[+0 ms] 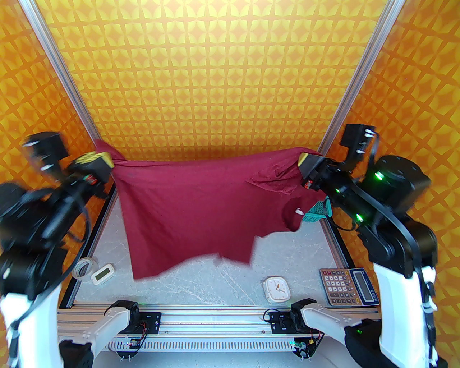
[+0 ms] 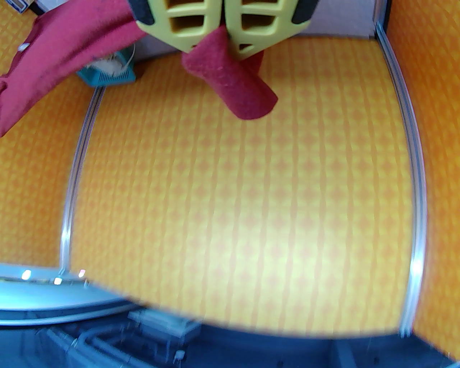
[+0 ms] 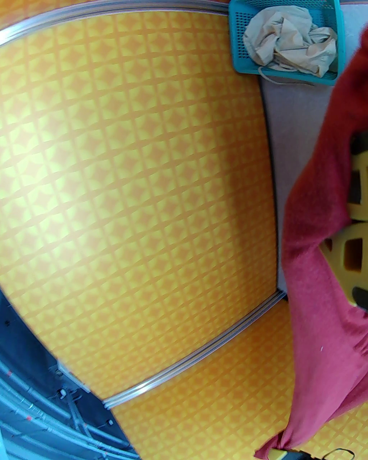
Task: Fold and stack the mixed laundry pile
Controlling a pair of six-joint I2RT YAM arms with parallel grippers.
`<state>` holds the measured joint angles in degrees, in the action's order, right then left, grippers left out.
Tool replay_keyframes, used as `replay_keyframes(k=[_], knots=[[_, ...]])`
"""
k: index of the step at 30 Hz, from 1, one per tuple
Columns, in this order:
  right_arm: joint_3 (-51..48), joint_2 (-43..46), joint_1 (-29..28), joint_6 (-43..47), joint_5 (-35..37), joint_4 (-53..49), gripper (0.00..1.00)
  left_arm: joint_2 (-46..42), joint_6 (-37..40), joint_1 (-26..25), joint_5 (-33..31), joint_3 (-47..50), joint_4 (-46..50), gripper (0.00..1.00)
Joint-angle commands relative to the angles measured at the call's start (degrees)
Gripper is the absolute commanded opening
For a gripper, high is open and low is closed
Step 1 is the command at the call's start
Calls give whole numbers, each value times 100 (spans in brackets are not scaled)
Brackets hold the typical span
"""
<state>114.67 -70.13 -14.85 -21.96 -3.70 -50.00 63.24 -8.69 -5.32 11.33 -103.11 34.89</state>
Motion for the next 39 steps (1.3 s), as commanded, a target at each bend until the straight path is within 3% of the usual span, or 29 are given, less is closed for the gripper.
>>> replay_keyframes(k=[1,4,8,10,13,17,19,23,29,35,39], knots=[[-122,-896,17,-47,-194,-25,0,850,-72,-22,-90,424,193,0],[-656,-1703,-76,-336,-320,678,0,1512,-171,21,-214,962,-403,0],[-849,-3173,-600,-191,275,1328,2,2705,-247,161,-607,1254,-902,6],[-742,-4029,-646,-253,149,1792,26,3385,-311,300,-947,1224,-1038,23],[-67,-5094,-619,-58,42,2015,48,3954,-891,608,-937,1383,-1451,52],[952,-5776,-516,-39,-174,1362,62,3830,-997,682,-843,1737,-1605,72],[612,-5476,-498,-27,-46,1451,65,3577,-930,682,-826,1906,-1450,76],[-1093,-4348,-491,-161,155,1844,67,2720,-998,586,-834,2736,-1219,81],[-3705,-2718,-702,-438,54,2107,64,1692,-1092,-95,-782,4210,-931,80],[-5694,-1136,-905,-648,-118,1779,62,557,-1476,-104,-1036,5615,-663,87],[-6631,-371,-1422,-908,-131,1535,61,339,-1702,128,-1116,6232,-415,91]])
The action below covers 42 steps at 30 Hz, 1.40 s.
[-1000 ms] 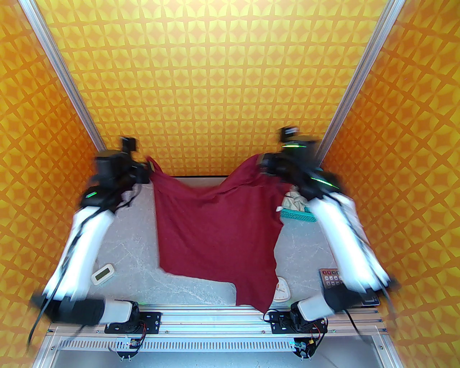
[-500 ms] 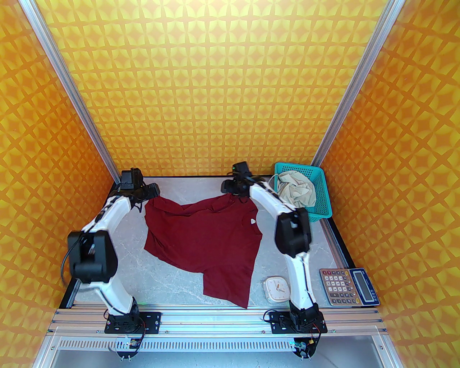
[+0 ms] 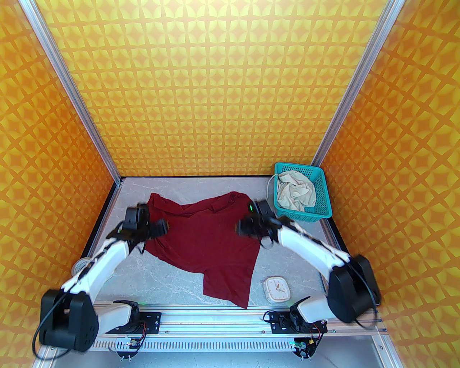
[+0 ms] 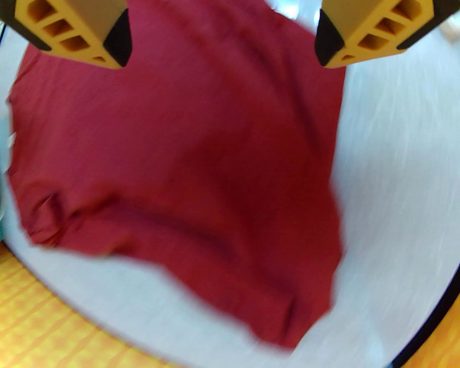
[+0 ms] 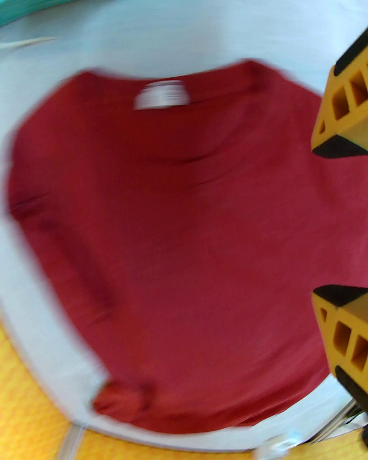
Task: Fold and stack the mixed laundry pile
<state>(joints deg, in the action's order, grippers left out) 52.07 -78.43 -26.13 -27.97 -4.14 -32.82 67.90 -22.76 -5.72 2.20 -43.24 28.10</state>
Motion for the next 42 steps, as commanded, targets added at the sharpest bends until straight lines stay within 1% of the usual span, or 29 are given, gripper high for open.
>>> replay_keyframes(k=[1,3,6,10,14,20,24,27,29,34,37,42], knots=[[-522,558,-449,-419,-102,-206,61,-119,-366,230,-204,345,274,91],[-776,685,-839,-680,-103,-247,61,-69,-526,397,-209,534,149,89],[-978,683,-1291,-904,-46,-265,61,141,-562,673,-208,571,1,85],[-1217,679,-1514,-1047,-49,-298,59,488,-524,971,-207,510,-75,78],[-1411,642,-1715,-1176,-140,-263,59,947,-532,993,-168,430,-257,74],[-1680,563,-1995,-1454,-296,2,58,1469,-599,993,-79,279,-615,62],[-1762,590,-2028,-1510,-252,60,58,1741,-615,1005,-81,92,-744,57],[-1797,601,-2028,-1527,-225,82,58,1994,-626,999,-83,-45,-799,49],[-1797,603,-2027,-1535,-227,83,57,2122,-617,994,-87,-83,-811,46],[-1824,703,-2023,-1572,-122,-4,58,2106,-613,993,-82,6,-761,44],[-1839,751,-2028,-1597,-26,-68,59,1947,-616,985,-85,109,-713,37],[-1950,716,-2028,-1746,-135,96,59,1530,-480,976,-79,275,-564,19]])
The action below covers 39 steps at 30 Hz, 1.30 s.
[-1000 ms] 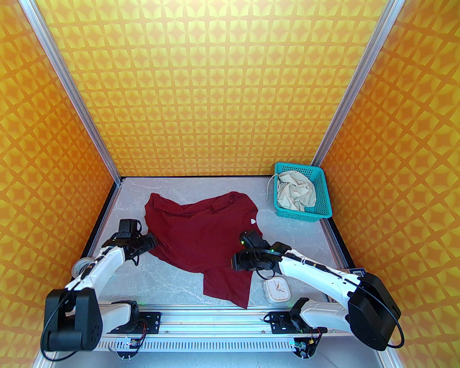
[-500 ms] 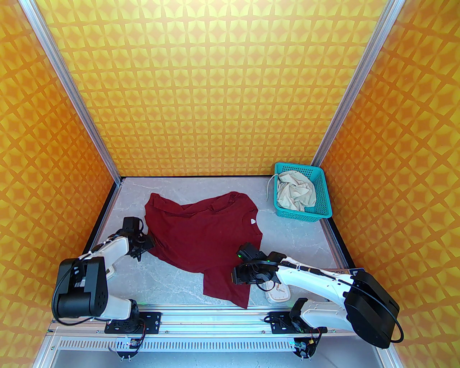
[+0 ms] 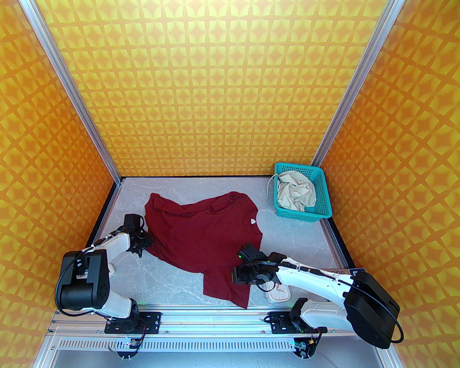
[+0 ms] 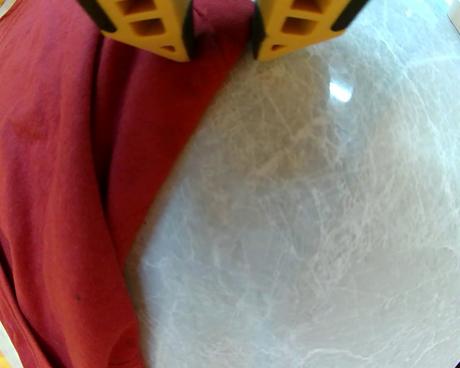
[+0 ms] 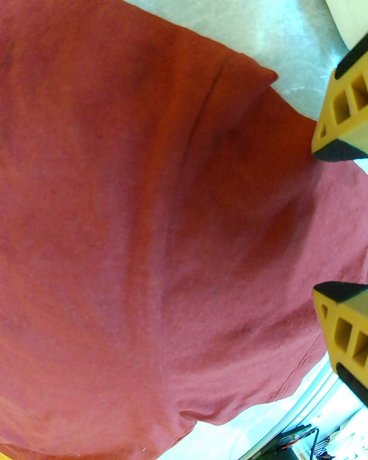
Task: Fold and stack the mixed laundry pile
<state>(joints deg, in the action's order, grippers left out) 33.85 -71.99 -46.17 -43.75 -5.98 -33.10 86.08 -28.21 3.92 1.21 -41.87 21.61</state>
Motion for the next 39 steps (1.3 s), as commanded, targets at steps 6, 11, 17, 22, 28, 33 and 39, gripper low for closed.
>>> replay_keyframes(k=[6,11,17,22,28,33,39], knots=[[-123,67,-22,-172,220,-94,59,-672,164,12,85,289,73,3],[-80,212,-23,-156,435,-355,59,-1047,237,12,90,344,148,0],[-333,-276,-23,-409,189,496,56,-1395,263,12,115,499,92,0],[-253,-655,-40,-495,149,911,41,-1551,298,12,155,524,167,0],[-2,-246,-41,-453,585,1052,1,-2484,286,-108,294,458,67,0],[514,404,-36,-245,1314,918,0,-3195,215,-146,343,411,-253,0],[2162,1038,9,725,2689,-302,0,-3677,533,-400,533,-514,16,0]])
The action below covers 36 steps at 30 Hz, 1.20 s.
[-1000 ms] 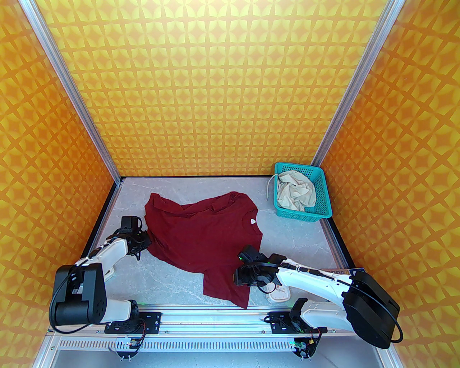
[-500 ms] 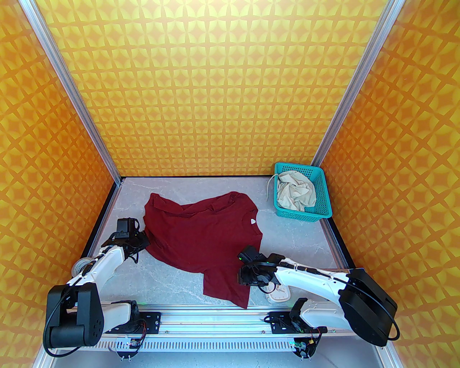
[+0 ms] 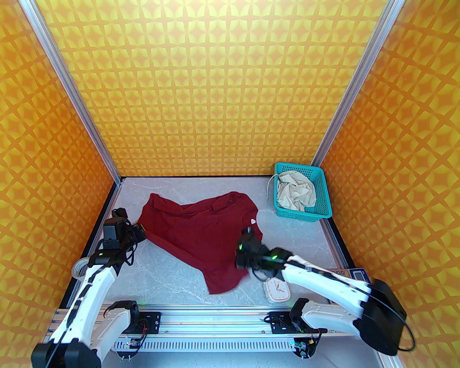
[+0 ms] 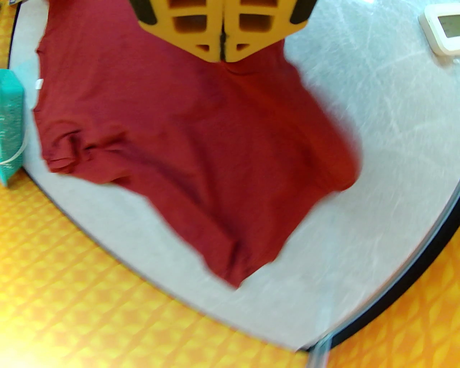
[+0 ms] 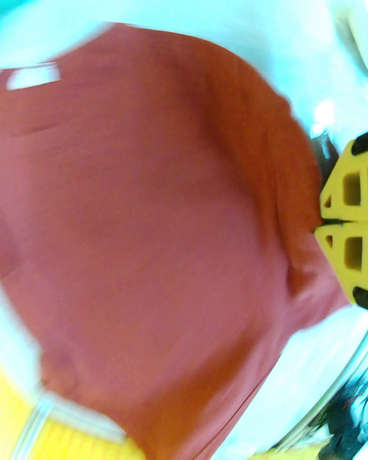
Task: Fold and stack the mixed laundry pile
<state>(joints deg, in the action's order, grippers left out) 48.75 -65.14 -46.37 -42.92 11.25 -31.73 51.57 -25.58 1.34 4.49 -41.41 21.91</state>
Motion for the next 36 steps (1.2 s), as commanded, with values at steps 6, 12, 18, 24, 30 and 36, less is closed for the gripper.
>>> replay_keyframes(k=[6,12,18,24,30,36], knots=[[2807,538,351,1821,1912,-1479,0,-494,610,-390,309,-1868,210,0],[4976,638,392,2595,2333,-2356,0,-559,1330,-718,571,-3705,623,0],[6372,639,394,2948,2509,-2910,0,-460,1728,-735,983,-4909,849,0],[7056,-114,392,3313,2760,-2962,0,696,1604,-734,662,-5894,1627,0],[7953,-1456,1292,3307,1691,-2591,0,1981,1443,-708,615,-6333,1211,0],[9011,-3071,2678,2590,-231,-1958,0,3450,1278,-298,621,-7215,508,0]])
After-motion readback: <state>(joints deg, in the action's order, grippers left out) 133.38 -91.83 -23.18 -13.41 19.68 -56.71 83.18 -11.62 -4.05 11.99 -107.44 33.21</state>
